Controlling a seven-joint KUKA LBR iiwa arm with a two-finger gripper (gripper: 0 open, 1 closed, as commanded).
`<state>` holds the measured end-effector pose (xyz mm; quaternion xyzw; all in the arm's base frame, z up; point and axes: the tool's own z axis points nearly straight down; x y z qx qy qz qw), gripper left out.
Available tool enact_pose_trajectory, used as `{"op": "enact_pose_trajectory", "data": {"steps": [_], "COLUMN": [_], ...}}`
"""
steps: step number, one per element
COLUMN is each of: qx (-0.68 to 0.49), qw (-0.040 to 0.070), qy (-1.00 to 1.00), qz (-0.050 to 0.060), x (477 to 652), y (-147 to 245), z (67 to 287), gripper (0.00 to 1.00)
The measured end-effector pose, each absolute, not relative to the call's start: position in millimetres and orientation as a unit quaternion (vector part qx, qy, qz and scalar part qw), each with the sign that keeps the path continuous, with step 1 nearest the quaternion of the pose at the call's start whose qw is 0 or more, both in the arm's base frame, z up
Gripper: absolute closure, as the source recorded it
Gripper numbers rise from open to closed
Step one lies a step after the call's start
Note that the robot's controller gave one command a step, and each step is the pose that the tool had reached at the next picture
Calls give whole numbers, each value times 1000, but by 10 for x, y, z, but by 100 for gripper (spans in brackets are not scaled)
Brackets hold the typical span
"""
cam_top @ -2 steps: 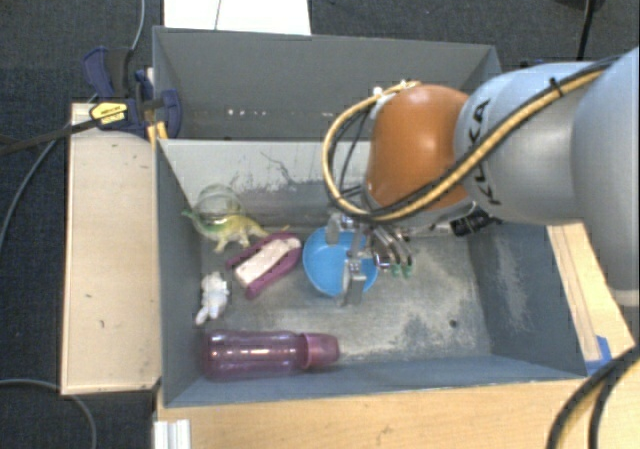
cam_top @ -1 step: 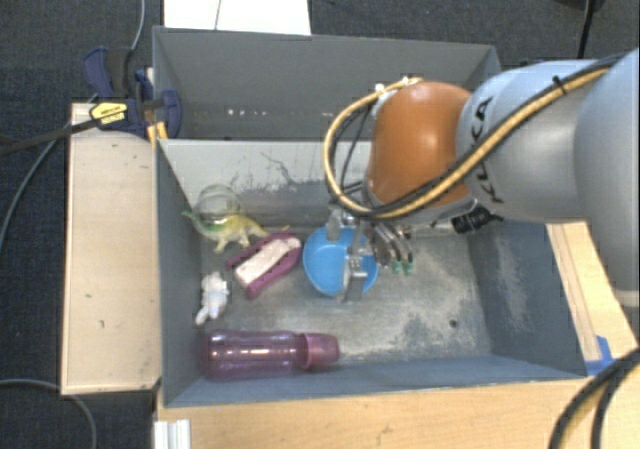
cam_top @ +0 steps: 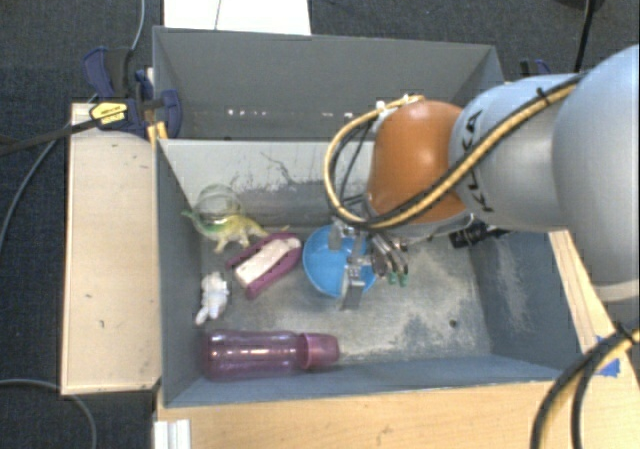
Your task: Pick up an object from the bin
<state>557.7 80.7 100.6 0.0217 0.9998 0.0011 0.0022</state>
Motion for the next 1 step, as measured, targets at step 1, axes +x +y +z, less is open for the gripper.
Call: {"op": "enact_pose_trajectory", "data": {"steps": [1], "qx": [83], "qw": [1], "qy": [997], "qz": [1], "x": [5647], "y": [805], "z": [746], "gripper": [0]}}
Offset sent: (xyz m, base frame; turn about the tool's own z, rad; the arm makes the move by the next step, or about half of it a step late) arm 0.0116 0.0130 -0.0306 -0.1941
